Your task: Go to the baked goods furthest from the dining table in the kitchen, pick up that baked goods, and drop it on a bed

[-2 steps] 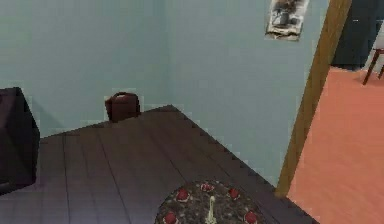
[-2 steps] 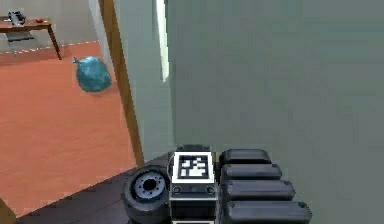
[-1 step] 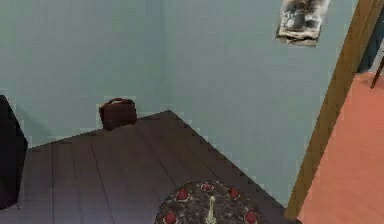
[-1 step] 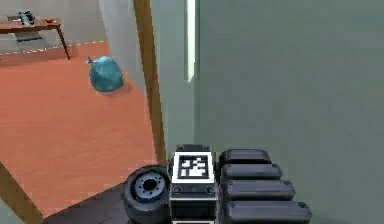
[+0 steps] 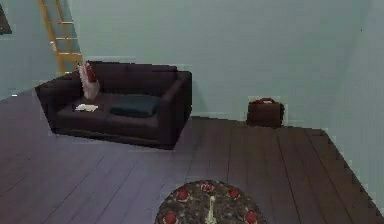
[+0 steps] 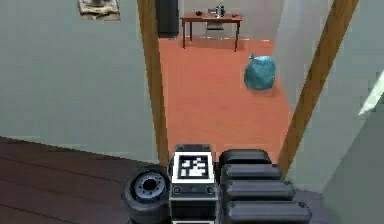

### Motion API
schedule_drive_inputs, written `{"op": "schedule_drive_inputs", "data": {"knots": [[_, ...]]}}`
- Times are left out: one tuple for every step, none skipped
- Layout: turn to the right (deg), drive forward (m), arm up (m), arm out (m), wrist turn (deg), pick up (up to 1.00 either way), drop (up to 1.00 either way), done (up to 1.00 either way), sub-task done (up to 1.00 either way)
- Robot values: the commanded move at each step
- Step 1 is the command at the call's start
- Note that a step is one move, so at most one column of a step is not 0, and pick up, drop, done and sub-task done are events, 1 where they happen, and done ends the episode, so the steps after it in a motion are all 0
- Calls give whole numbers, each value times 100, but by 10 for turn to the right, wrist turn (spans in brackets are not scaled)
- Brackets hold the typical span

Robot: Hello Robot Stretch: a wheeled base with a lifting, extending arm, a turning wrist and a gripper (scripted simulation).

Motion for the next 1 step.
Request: {"op": "schedule_drive_inputs", "data": {"knots": [[-420,0,0,0,0,0,0,0,0]]}}
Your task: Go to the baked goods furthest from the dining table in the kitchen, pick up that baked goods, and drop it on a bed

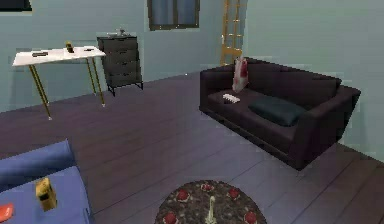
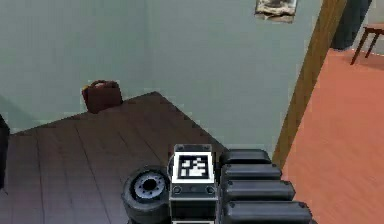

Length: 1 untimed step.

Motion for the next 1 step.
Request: {"op": "schedule_drive_inputs", "data": {"knots": [[0,70,0,0,0,0,0,0,0]]}}
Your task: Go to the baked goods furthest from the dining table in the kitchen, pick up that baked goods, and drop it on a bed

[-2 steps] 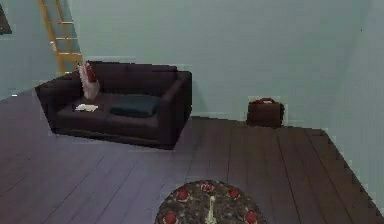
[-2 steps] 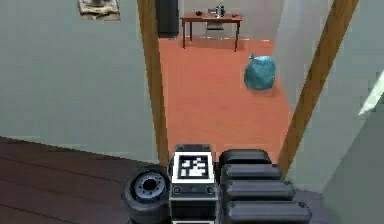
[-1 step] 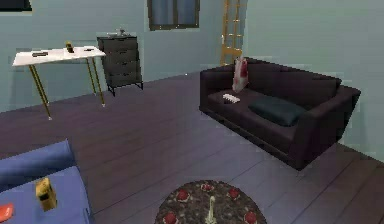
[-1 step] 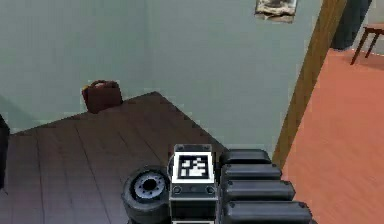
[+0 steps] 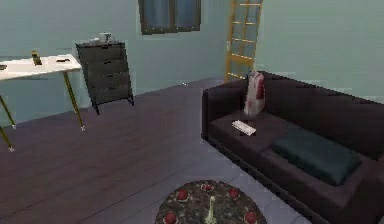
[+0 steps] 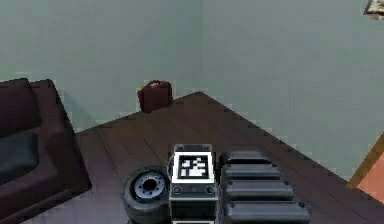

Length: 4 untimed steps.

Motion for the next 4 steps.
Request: {"op": "schedule_drive_inputs", "data": {"knots": [[-330,0,0,0,0,0,0,0,0],[0,100,0,0,0,0,0,0,0],[-60,0,0,0,0,0,0,0,0],[0,35,0,0,0,0,0,0,0]]}}
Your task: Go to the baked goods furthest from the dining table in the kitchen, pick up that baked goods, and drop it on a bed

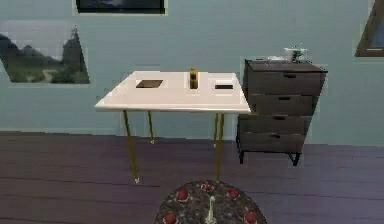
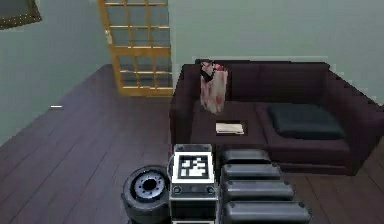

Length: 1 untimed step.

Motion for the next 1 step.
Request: {"op": "schedule_drive_inputs", "data": {"knots": [[-450,0,0,0,0,0,0,0,0]]}}
